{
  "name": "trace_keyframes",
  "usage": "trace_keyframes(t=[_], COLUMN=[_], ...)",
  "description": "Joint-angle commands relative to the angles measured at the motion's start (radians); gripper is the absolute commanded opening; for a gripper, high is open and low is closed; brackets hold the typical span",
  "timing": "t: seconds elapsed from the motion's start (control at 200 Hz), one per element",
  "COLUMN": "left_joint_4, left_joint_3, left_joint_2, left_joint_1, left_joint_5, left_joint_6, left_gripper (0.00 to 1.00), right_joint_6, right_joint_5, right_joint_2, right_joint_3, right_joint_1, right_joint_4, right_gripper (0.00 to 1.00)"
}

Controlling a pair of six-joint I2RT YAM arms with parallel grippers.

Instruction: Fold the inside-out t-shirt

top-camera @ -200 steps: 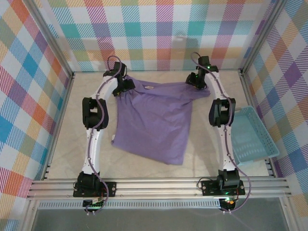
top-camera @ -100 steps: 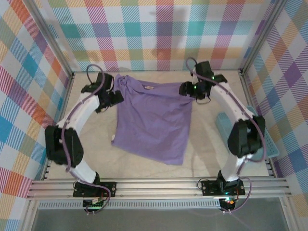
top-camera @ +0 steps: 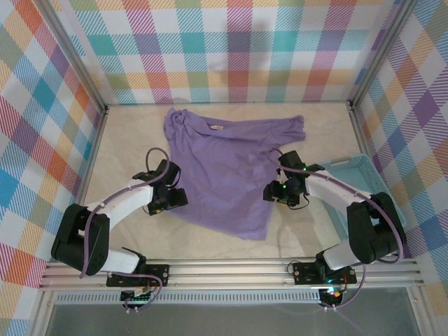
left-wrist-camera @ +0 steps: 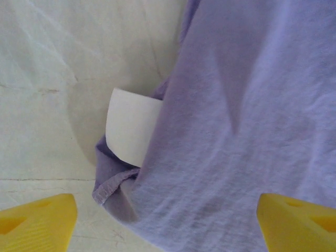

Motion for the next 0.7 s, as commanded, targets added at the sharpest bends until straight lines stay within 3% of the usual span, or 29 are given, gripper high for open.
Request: trace_keyframes(t=[0.0,0.235,0.435,0.535,0.695], left_joint_4=[0.071,0.082,0.024,-0.042,-0.142], left_joint_3=[-0.031,0.008,0.053,0.095,0.150], left_joint_2=[0.021,0.080,0.054,-0.004,-0.151], left_joint_1=[-0.010,-0.041,-0.081,-0.114,-0.177], left_joint_5=[0.006,0.032,0.044,0.045,0.027], left_joint_6=[-0.024,-0.017,-0.039,-0.061,-0.112], left_gripper=[0.82,0.57,0.28,0.17,0.11], right_joint_6=[0.069,0.086,0.052,0.022,-0.014], right_joint_5=[-0.084,-0.042,0.084,0.194,0.333], right_joint_2=[0.010,0.062,0.025,-0.047,-0.182], right_joint_3=[-0.048,-0.028,0.012,0.058,0.134], right_joint_1=[0.042,0.094,0.097,0.097,0.097], right_joint_4=[0.122,0.134,0.032,-0.072,-0.216], right_gripper=[0.53,0.30,0.00,0.00,0.00])
